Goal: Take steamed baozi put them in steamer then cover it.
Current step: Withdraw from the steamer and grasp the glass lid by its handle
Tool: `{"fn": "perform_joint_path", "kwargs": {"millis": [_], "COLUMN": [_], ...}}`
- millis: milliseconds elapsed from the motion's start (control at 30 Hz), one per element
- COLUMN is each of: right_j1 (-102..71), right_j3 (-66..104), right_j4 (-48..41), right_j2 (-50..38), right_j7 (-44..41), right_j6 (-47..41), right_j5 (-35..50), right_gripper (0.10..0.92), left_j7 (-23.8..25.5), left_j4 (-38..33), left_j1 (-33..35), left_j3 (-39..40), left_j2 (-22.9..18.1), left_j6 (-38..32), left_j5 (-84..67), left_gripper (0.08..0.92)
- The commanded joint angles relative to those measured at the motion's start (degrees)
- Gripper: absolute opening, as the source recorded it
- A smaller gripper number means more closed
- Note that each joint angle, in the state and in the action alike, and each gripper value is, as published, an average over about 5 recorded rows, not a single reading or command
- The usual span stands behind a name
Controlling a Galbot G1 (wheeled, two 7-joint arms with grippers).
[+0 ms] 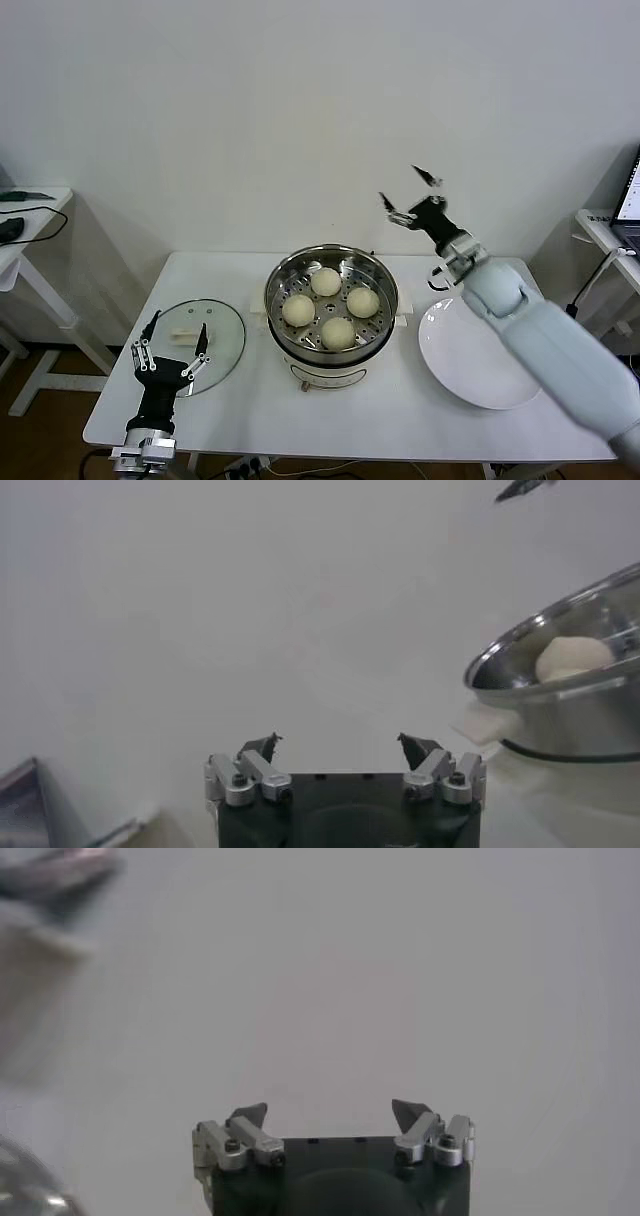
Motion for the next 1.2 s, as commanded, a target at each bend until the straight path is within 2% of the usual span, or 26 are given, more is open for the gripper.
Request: {"fn": "perform_joint_path", "kwargs": {"millis": [33,167,433,733,1200], "right_j1": [-35.25,-39.49,-43.71,-44.37,-43.49], "right_j3": [33.58,35.18,35.79,35.73,34.87], "right_j4": [1.14,1.64,3.14,3.48,3.57], "right_j2": [11.24,13.94,18.05,20.12,20.49], "right_j7": [8.37,7.33,6.13,5.34,4.84], "right_j6": [9.83,11.9,13.28,13.07,12.2], "right_j5": [-1.77,-1.98,-4.45,-6.61,-7.68], "right_gripper": [0.823,0.823,0.823,0.823,0.823], "left_j7": [-1.72,-3.22,-6.98,-8.5,-8.25], "left_j4": [15.74,22.44,32.05,35.52,39.56], "left_j1": [-5.88,-7.32,-12.3,-17.63,-21.29], "left_j3": [-1.01,-0.5,-1.4,-1.54,-0.9], "left_j2": [2.07,3.72,3.74,4.32,5.25], "left_j6": [-2.08,-1.01,-3.07,-4.36,-3.51], "left_j5": [28.88,38.68,51.22,51.79,51.4], "left_gripper": [0.823,0.823,0.823,0.823,0.823]}}
